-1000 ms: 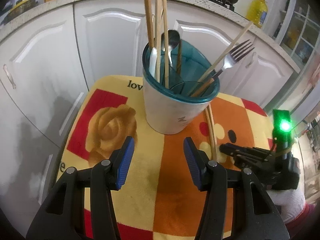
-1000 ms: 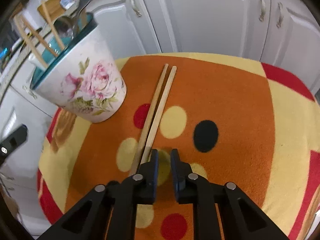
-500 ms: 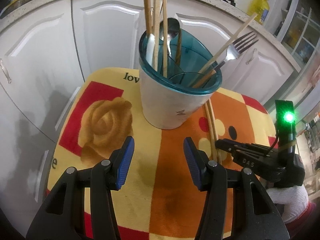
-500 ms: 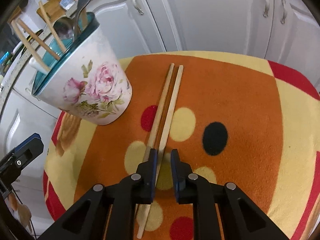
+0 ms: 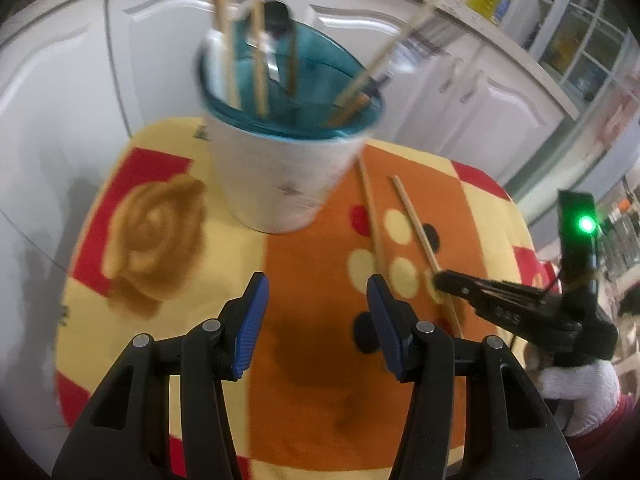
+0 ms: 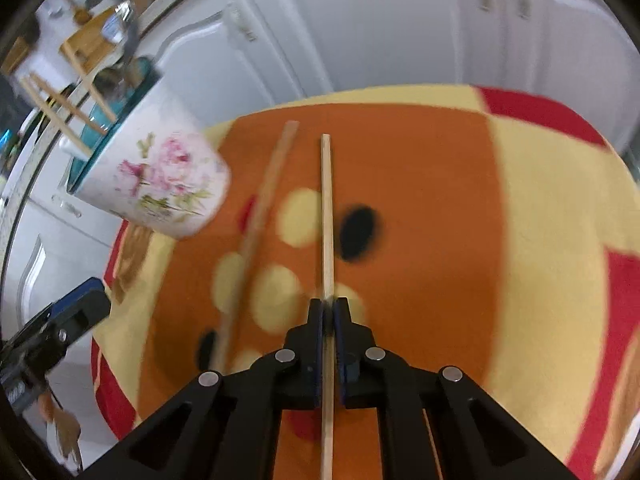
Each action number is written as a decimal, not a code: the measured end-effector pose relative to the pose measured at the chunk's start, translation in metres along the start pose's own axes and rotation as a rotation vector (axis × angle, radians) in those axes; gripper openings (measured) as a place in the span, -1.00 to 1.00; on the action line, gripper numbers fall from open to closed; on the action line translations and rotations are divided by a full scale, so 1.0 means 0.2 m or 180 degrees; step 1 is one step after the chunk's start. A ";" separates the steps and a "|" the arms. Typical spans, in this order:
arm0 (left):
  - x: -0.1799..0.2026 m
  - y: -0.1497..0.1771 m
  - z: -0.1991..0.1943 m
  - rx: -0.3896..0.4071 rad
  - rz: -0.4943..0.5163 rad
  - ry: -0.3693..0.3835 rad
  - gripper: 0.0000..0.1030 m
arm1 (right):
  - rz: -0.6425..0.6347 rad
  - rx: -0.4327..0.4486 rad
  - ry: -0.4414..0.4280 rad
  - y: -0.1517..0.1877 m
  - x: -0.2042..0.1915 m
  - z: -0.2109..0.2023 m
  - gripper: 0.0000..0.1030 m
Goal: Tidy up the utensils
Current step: 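Grasp a wooden chopstick with the right tool while the left tool grasps the other, then lift and carry both chopsticks over the teal holder with both tools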
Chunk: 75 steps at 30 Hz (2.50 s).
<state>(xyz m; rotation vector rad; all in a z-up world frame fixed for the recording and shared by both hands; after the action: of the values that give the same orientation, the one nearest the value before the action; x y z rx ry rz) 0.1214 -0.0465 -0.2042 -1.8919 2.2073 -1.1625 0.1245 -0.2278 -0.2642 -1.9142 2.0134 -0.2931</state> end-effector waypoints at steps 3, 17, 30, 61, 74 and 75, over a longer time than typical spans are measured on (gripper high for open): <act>0.09 0.03 0.12 -0.0118 0.0026 0.0133 -0.02 | 0.0156 -0.0065 -0.0050 0.10 0.11 -0.05 -0.90; 0.15 0.17 0.39 -0.0666 0.0188 0.0332 -0.88 | 0.0277 -0.0193 -0.0322 0.26 0.18 -0.12 -0.90; 0.05 0.45 0.08 -0.0983 0.0468 0.0300 -0.75 | 0.0267 -0.0221 -0.0292 0.25 0.13 -0.17 -0.46; 0.19 -0.07 0.26 -0.0576 0.0735 0.0301 -0.92 | -0.0306 0.0256 -0.0248 -0.14 0.01 -0.20 -0.88; 0.27 -0.23 -0.30 0.0073 0.0678 0.0554 -0.92 | -0.0392 0.0872 -0.0484 -0.22 -0.07 -0.72 -0.90; 0.27 -0.23 -0.34 0.0106 0.0687 0.0560 -0.92 | -0.0405 0.0932 -0.0509 -0.23 -0.08 -0.77 -0.90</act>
<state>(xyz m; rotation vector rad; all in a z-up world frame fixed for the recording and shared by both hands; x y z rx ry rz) 0.1149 -0.0568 -0.1065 -1.5454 2.3891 -1.3620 0.1079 -0.2290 -0.1045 -1.8204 1.6493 -0.4269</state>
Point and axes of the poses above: each gripper's, at about its wrist camera, not at the fingertips, and z roughly the way its jaws point, x to its right, y to its underside, the point moved 10 cm from there along z, roughly the way its jaws point, and after that the axes turned 15 degrees about y, right-handed, at the moved point
